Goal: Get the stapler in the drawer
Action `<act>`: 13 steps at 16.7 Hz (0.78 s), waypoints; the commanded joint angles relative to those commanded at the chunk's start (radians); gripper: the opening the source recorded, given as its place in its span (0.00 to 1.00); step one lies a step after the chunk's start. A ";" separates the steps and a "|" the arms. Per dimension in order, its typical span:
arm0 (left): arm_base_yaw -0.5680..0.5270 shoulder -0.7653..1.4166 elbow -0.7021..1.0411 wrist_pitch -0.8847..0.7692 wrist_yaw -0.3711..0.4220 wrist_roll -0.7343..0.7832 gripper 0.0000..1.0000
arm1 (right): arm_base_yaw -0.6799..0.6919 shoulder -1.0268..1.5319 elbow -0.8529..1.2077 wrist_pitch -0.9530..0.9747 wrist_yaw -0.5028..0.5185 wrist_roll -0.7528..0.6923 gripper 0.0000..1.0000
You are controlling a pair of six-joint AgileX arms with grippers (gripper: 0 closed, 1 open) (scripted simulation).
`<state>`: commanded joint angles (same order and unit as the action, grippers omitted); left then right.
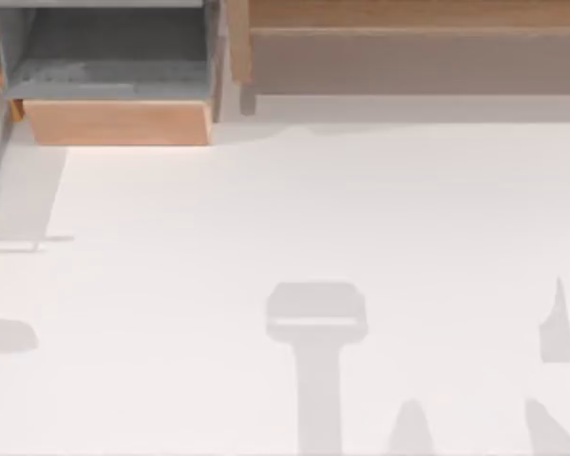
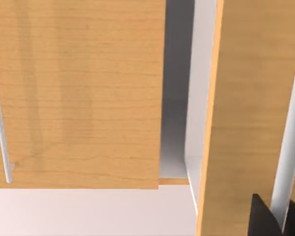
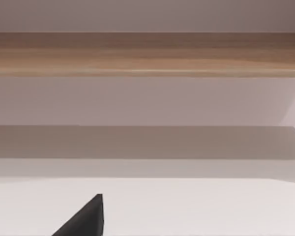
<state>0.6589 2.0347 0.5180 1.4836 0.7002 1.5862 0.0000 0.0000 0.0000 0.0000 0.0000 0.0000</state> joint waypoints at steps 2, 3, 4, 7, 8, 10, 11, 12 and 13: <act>-0.021 0.018 0.037 -0.021 -0.020 0.000 0.00 | 0.000 0.000 0.000 0.000 0.000 0.000 1.00; -0.037 0.031 0.067 -0.037 -0.037 0.000 0.00 | 0.000 0.000 0.000 0.000 0.000 0.000 1.00; -0.055 0.044 0.103 -0.056 -0.056 0.000 0.00 | 0.000 0.000 0.000 0.000 0.000 0.000 1.00; -0.107 0.082 0.198 -0.109 -0.107 -0.002 0.00 | 0.000 0.000 0.000 0.000 0.000 0.000 1.00; -0.117 0.087 0.212 -0.119 -0.117 -0.004 0.00 | 0.000 0.000 0.000 0.000 0.000 0.000 1.00; -0.119 0.089 0.216 -0.121 -0.119 -0.005 0.00 | 0.000 0.000 0.000 0.000 0.000 0.000 1.00; -0.119 0.089 0.216 -0.121 -0.119 -0.005 0.00 | 0.000 0.000 0.000 0.000 0.000 0.000 1.00; -0.113 0.089 0.210 -0.123 -0.117 -0.006 0.00 | 0.000 0.000 0.000 0.000 0.000 0.000 1.00; -0.115 0.091 0.214 -0.126 -0.118 -0.006 0.00 | 0.000 0.000 0.000 0.000 0.000 0.000 1.00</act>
<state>0.5439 2.1259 0.7318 1.3578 0.5823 1.5800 0.0000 0.0000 0.0000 0.0000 0.0000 0.0000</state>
